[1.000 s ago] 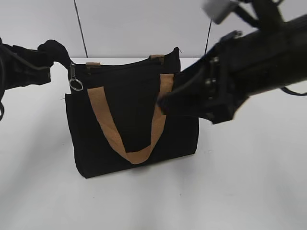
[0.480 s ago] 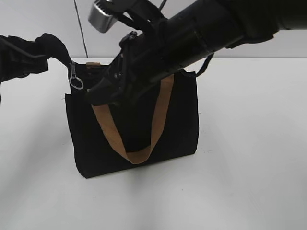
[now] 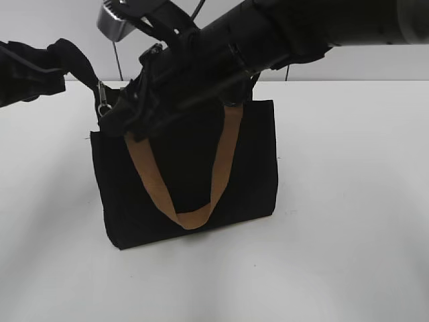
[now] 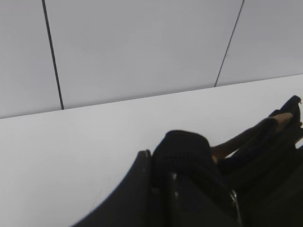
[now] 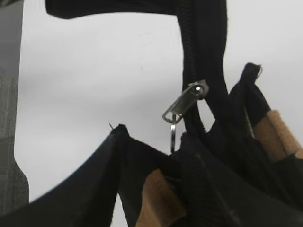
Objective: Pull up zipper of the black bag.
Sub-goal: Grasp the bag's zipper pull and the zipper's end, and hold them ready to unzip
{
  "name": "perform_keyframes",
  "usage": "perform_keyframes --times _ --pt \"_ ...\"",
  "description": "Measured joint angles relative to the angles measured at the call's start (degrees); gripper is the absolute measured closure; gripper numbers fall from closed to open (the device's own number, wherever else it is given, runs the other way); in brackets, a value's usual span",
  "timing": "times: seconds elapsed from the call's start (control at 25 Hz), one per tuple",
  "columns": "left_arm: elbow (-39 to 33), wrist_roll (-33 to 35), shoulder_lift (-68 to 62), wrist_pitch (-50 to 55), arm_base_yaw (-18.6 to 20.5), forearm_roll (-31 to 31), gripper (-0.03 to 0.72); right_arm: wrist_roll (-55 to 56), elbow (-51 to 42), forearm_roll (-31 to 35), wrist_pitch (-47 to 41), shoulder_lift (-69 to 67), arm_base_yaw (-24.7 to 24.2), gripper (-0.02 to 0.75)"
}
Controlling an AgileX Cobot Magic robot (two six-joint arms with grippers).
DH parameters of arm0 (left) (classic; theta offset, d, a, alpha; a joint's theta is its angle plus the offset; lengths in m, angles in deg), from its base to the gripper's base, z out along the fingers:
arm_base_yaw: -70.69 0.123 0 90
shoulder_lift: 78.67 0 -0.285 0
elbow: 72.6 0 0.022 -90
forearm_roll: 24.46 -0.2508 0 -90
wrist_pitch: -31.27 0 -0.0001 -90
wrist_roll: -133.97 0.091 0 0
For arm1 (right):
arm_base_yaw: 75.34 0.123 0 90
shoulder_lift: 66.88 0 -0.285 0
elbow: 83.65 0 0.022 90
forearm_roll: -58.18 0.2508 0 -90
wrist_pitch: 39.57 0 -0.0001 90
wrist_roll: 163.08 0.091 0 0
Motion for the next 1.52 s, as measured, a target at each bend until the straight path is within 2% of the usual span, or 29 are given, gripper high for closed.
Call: perform_keyframes --times 0.28,0.64,0.72,0.92,1.28,1.52 --pt "0.0 0.0 0.0 0.0 0.0 1.27 0.67 -1.39 0.01 2.02 1.01 -1.68 1.19 0.5" --pt "0.0 0.0 0.0 0.0 -0.77 2.15 0.67 -1.7 0.06 4.36 6.42 -1.68 1.57 0.529" --pt "0.0 0.0 0.0 0.0 -0.77 2.15 0.67 -1.73 0.06 4.39 6.42 -1.68 1.57 0.57" --pt "0.0 0.0 0.0 0.0 -0.77 2.15 0.67 -0.92 0.06 4.57 6.56 -1.68 1.57 0.735" --pt "0.0 0.0 0.0 4.17 -0.46 1.9 0.67 4.1 0.06 4.52 6.64 -1.63 1.57 0.738" --pt "0.0 0.0 0.0 8.01 3.54 1.73 0.671 9.57 0.06 1.52 2.9 0.65 -0.6 0.738"
